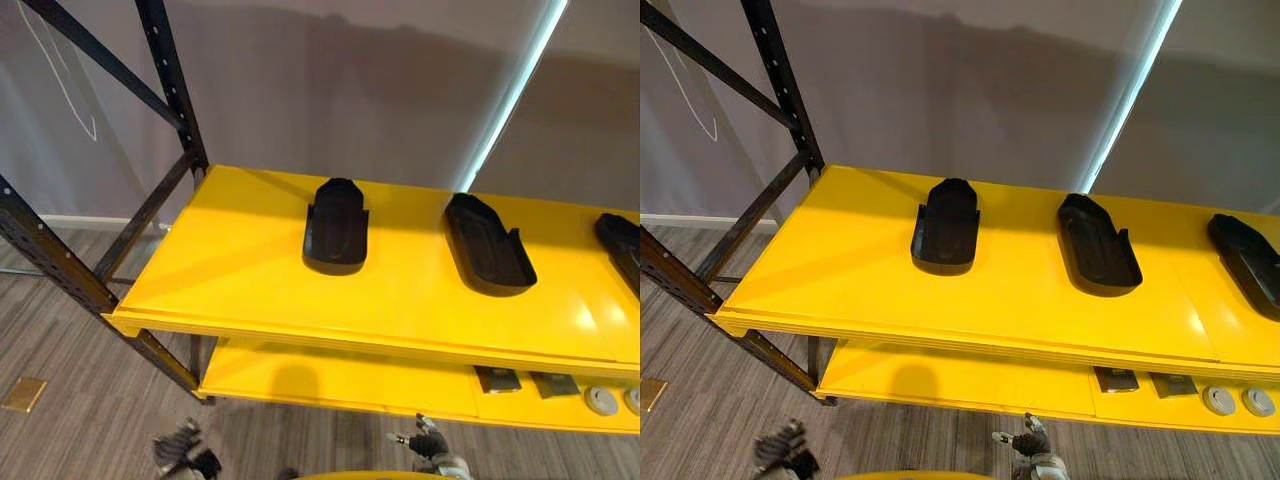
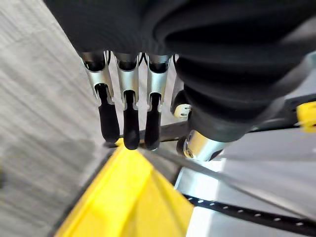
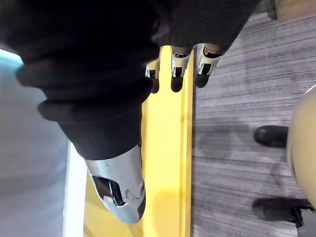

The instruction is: Walk over and take plastic housings, then place them on the shelf

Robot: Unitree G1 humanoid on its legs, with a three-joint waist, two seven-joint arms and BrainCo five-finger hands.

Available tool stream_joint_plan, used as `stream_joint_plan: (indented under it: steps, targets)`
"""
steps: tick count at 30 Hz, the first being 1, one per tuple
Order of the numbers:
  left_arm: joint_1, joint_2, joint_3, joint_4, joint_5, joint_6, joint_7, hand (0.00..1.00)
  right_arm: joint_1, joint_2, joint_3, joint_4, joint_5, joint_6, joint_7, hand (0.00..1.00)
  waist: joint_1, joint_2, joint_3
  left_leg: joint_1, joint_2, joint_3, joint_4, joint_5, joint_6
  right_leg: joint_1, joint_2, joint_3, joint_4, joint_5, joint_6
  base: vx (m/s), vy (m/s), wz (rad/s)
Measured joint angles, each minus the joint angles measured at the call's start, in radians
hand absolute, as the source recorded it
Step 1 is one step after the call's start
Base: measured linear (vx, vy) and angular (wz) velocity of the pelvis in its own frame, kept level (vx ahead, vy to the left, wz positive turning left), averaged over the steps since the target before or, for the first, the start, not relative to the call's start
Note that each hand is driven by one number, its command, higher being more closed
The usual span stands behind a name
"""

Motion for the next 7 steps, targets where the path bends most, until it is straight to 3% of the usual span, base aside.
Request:
stream_joint_plan:
  steps: [7]
  targets:
    - [-0.034, 0.009, -0.083, 0.129, 0.073, -0.003, -0.021, 0.00, -0.001, -0.015, -0.063, 0.021, -0.009, -0.003, -0.028, 0.00, -0.002, 0.036, -0.001, 0.004, -0.002, 0.003, 0.000, -0.002, 0.002, 0.000, -0.001, 0.013, 0.000, -0.001, 0.001, 0.00, 0.000, 0.00]
